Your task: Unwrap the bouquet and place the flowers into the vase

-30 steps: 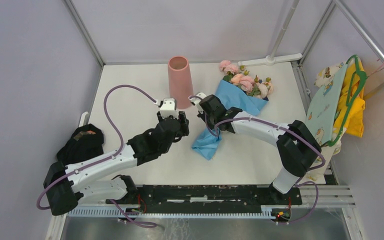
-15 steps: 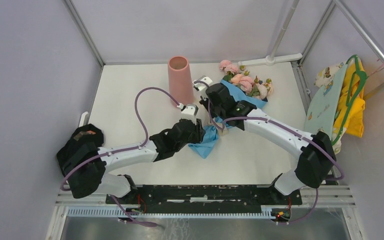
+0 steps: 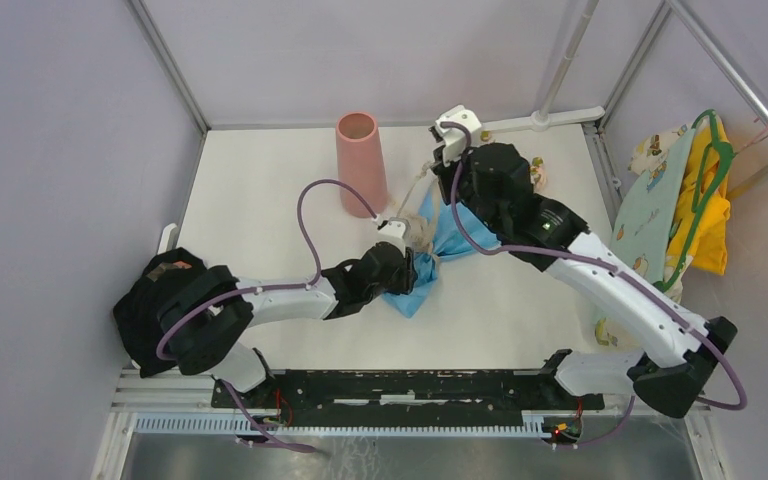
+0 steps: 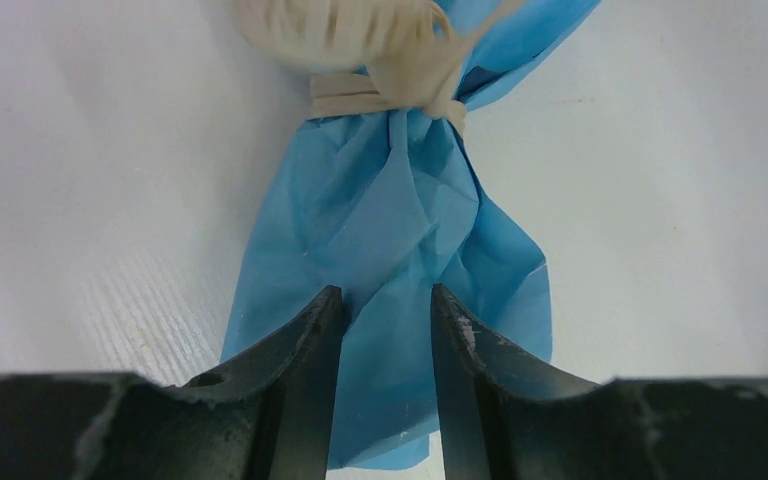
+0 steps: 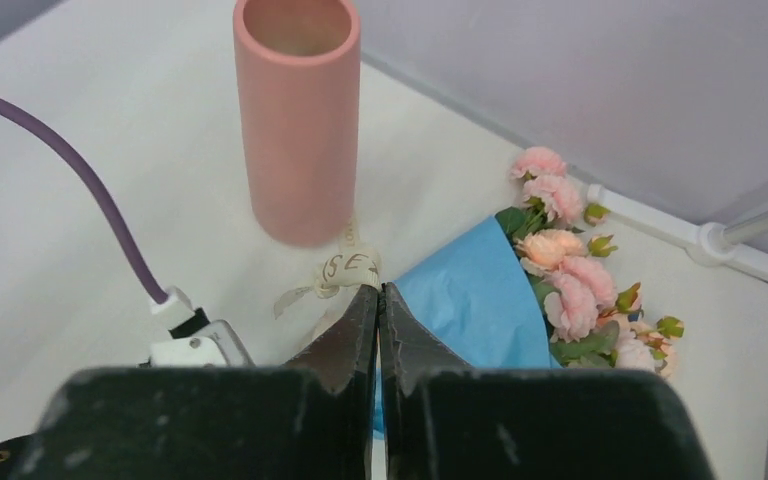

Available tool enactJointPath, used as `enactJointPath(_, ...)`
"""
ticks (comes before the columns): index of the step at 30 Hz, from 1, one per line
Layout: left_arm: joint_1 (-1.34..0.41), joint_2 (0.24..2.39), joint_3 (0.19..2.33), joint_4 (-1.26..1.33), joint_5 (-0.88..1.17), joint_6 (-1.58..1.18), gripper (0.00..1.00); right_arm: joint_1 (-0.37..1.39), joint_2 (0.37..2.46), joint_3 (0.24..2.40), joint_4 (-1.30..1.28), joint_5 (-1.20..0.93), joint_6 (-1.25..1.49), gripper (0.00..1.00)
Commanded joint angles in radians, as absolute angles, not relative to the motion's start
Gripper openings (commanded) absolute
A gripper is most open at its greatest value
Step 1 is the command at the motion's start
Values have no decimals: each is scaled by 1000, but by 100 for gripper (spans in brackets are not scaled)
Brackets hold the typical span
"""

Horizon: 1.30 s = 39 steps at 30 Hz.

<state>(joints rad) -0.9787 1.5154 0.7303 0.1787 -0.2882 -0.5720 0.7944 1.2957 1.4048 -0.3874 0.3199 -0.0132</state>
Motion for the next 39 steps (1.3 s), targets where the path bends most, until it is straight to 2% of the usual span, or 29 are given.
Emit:
enactJointPath(1, -980, 1555, 790, 236, -266, -608, 44, 793, 1191, 1428, -311, 355, -12, 6)
enactJointPath(13, -980, 1570, 802, 218, -279, -608, 44, 794, 991, 1370, -265, 441, -18, 7)
enactJointPath(23, -979, 1542, 815, 180, -328, -592, 44, 793, 798, 1341, -288, 622, -12, 8)
enactJointPath(29, -979, 1540, 860, 146, -354, -574, 44, 793, 861, 1406, -417, 728, 31, 16)
enactJointPath(31, -976, 1530, 880, 127, -377, -559, 45, 793, 889, 1393, -452, 795, 47, 25)
enactJointPath(35, -957, 1493, 915, 88, -423, -530, 54, 793, 951, 1326, -477, 770, 73, 55)
enactJointPath(39, -899, 1443, 940, 11, -461, -550, 56, 793, 1066, 1193, -445, 549, 113, 58)
